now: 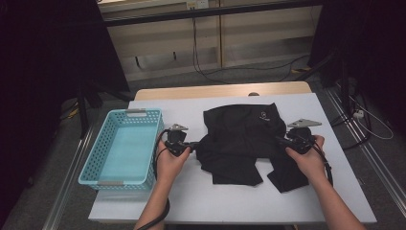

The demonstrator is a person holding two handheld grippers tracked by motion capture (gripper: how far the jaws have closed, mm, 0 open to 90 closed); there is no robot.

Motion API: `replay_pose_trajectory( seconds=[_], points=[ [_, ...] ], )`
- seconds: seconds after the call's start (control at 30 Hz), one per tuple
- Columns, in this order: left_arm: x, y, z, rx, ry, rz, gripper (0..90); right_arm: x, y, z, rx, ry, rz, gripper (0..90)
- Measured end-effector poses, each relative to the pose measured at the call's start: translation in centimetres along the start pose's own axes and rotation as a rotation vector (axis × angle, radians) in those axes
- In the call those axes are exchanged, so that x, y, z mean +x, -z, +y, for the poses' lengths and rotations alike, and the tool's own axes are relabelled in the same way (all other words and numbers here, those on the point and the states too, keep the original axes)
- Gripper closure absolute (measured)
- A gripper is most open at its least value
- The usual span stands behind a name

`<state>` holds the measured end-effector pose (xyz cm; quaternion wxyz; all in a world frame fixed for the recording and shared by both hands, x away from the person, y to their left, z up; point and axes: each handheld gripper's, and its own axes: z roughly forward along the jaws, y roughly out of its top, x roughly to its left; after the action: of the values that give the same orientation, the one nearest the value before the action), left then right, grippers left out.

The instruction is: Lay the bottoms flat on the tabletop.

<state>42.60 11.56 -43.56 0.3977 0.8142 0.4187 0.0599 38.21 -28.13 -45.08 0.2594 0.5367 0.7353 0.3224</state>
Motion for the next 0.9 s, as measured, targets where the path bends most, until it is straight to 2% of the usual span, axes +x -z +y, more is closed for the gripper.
replay_pose_trajectory(
  seconds=[0.1,0.17,0.3,0.37,0.43,0.53,0.73,0.9],
  points=[
    [-0.1,-0.3,-0.1,0.004,0.005,-0.002,89.2,0.0,-0.6,-0.2,0.01,-0.006,-0.01,53.6],
    [-0.1,-0.3,-0.1,0.02,-0.009,-0.008,89.3,-0.1,-0.8,-0.3,0.018,-0.004,-0.011,55.0],
    [-0.2,-0.5,-0.1,0.016,-0.001,-0.008,89.2,-0.6,-1.0,-0.4,0.02,-0.016,-0.013,69.6],
    [-0.2,-0.5,0.0,0.015,-0.009,-0.009,89.2,-0.8,-1.0,-0.5,0.019,-0.023,-0.005,83.1],
    [-0.3,-0.6,0.0,0.015,-0.009,-0.013,89.2,-1.1,-1.0,-0.5,0.02,-0.025,0.004,90.0],
    [-0.4,-0.8,0.1,0.014,-0.013,-0.016,89.2,-1.3,-1.0,-0.6,0.026,-0.007,-0.004,90.0],
    [-0.6,-1.1,0.2,0.015,-0.015,-0.02,89.1,-2.5,-0.2,-0.7,0.02,-0.014,-0.037,90.0],
    [-0.6,-1.5,0.2,0.024,-0.019,-0.021,89.1,-4.0,0.9,-1.0,-0.007,-0.052,-0.075,90.0]
  ],
)
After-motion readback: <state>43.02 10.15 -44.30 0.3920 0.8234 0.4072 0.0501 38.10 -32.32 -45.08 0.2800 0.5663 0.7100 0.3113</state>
